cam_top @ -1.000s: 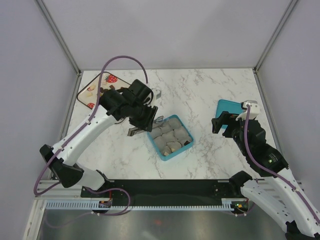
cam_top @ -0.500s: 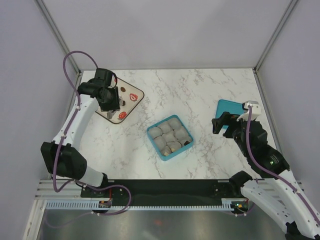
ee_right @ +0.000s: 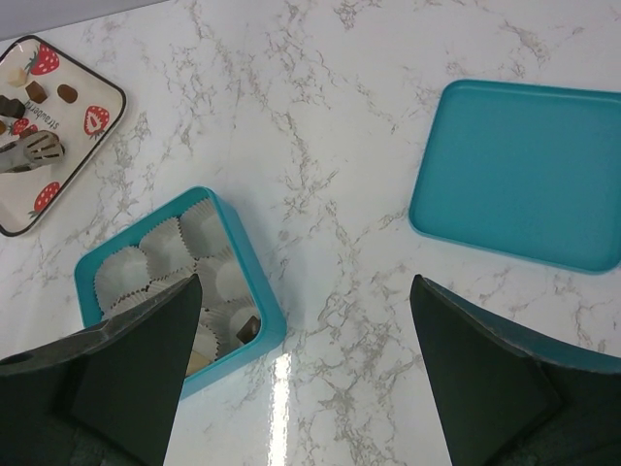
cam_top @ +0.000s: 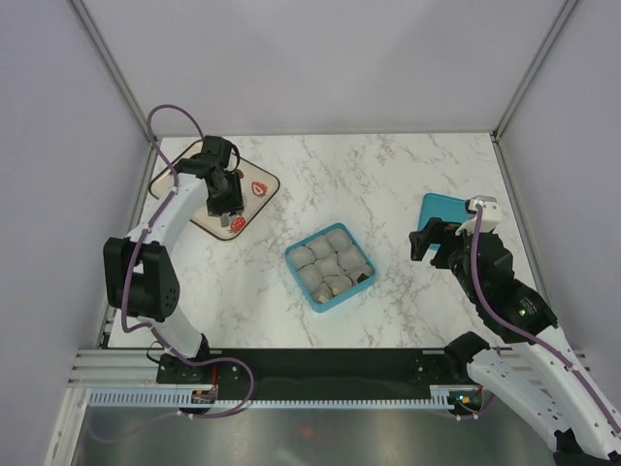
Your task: Pack the chocolate
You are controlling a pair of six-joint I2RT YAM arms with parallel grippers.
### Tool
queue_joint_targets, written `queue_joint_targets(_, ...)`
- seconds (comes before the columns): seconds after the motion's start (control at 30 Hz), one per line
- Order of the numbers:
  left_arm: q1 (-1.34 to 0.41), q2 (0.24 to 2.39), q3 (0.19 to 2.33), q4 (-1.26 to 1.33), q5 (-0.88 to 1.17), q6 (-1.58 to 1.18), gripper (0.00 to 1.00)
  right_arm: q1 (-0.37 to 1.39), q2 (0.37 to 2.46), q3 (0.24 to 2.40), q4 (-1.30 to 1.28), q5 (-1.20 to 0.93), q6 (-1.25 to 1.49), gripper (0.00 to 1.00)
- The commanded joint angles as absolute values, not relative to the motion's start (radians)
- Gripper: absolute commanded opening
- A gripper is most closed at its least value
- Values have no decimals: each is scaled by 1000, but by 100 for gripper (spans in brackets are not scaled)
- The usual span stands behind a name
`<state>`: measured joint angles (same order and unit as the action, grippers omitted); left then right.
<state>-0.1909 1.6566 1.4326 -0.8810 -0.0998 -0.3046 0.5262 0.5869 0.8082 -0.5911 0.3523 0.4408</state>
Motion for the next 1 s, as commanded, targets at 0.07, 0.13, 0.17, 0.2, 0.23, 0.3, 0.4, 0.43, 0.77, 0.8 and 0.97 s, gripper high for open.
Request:
queue_joint_targets(0.07, -183, 1712, 1431, -808, -101, -347, 50, 526, 586, 810, -558, 370, 428, 97)
queue_joint_targets(0.13, -183, 1723, 1431, -802, -101, -348, 50, 526, 584, 810, -560, 374, 425, 97)
queue_joint_targets(0.17, -181, 1733, 1433, -801, -103, -348, 50, 526, 583, 808, -560, 376, 425, 97)
queue_joint_targets(0.2, -181, 1736, 1434, -801, -104, -348, 50, 526, 583, 808, -560, 377, 425, 97)
queue_joint_targets(0.23, -179, 1743, 1436, -799, -106, -347, 50, 526, 584, 808, -560, 377, 422, 98)
queue_joint_targets(0.3, -179, 1749, 1440, -799, -107, -345, 49, 526, 584, 810, -558, 376, 422, 97)
queue_joint_targets(0.4, -181, 1749, 1443, -802, -110, -341, 46, 526, 586, 815, -560, 377, 422, 97)
queue_joint_targets(0.43, -181, 1747, 1443, -802, -110, -338, 43, 526, 586, 818, -560, 379, 422, 97)
queue_joint_targets(0.77, -181, 1643, 1459, -880, -112, -281, 38, 528, 586, 834, -572, 374, 422, 97)
queue_joint_targets(0.8, -183, 1635, 1462, -897, -113, -272, 38, 526, 586, 836, -574, 374, 426, 97)
queue_joint_targets(0.97, -204, 1554, 1454, -919, -54, -235, 35, 526, 598, 848, -578, 370, 431, 97)
